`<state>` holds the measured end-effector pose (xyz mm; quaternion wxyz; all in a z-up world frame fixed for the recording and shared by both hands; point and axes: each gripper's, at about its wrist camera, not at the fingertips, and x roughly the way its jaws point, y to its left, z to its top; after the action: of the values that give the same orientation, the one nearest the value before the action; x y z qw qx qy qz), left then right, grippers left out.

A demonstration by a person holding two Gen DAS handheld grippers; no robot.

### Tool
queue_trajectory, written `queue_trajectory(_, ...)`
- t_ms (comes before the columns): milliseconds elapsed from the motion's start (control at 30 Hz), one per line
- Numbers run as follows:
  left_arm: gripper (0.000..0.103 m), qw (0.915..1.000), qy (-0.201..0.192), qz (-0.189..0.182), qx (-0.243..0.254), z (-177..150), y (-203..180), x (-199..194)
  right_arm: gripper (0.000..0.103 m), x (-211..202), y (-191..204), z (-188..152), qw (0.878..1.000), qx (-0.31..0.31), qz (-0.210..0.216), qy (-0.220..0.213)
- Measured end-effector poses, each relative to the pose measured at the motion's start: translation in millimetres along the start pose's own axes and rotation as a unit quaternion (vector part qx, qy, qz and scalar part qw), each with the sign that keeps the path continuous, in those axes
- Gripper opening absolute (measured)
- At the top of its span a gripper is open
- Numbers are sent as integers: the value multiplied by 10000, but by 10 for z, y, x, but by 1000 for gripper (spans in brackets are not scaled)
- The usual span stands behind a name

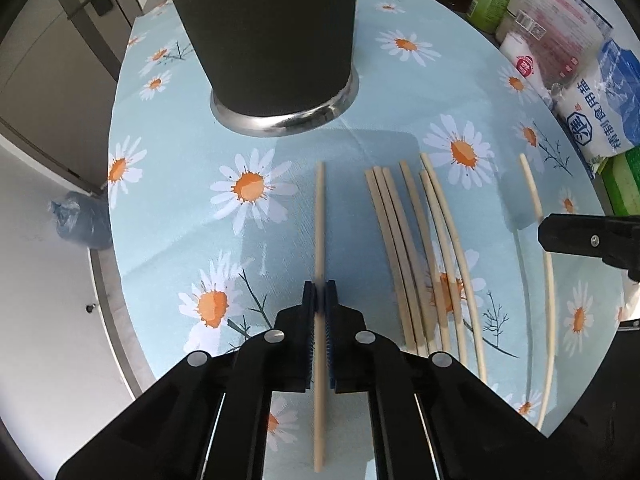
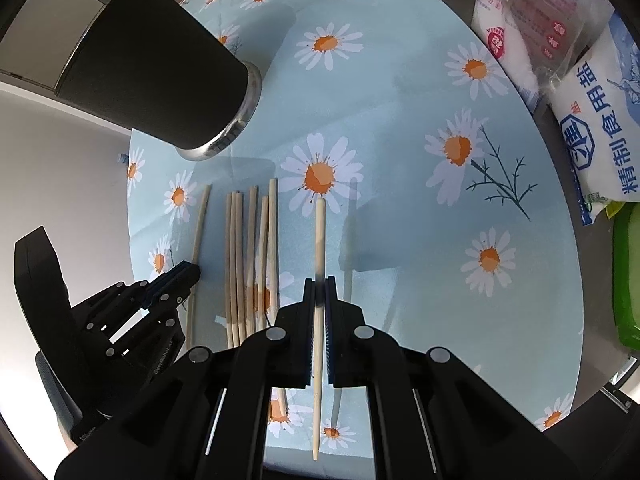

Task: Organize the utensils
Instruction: 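Close the right gripper on another chopstick and lift it, then carry the chopstick with the right tool over the black holder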

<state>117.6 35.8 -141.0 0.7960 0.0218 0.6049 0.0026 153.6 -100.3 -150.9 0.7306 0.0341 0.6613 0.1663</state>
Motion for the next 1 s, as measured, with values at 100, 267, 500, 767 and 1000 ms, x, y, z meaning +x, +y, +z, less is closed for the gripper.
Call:
queue_trajectory(100, 4, 10000, -80, 1, -31, -17, -10, -7, 5, 6, 8, -18, 10000, -14, -6, 13)
queue_trajectory(267, 4, 9996, -148, -103, -230, -81, 78, -28, 5, 4, 32, -36, 10000, -5, -5, 13)
queue_trajectory(500, 4, 9979, -477, -192, -390, -65, 143, -264, 5, -76, 67, 27, 9998, -29, 202, -90)
queue_trajectory(767, 4, 9916, -1049, -564, -507, 19, 236, -697, 5, -249, 155, 159, 9978, -128, 576, -286)
queue_trajectory(1000, 4, 9699, -1926, -1354, -617, 71, 338, -1189, 6, -625, 411, 256, 9824, -716, 1448, -936)
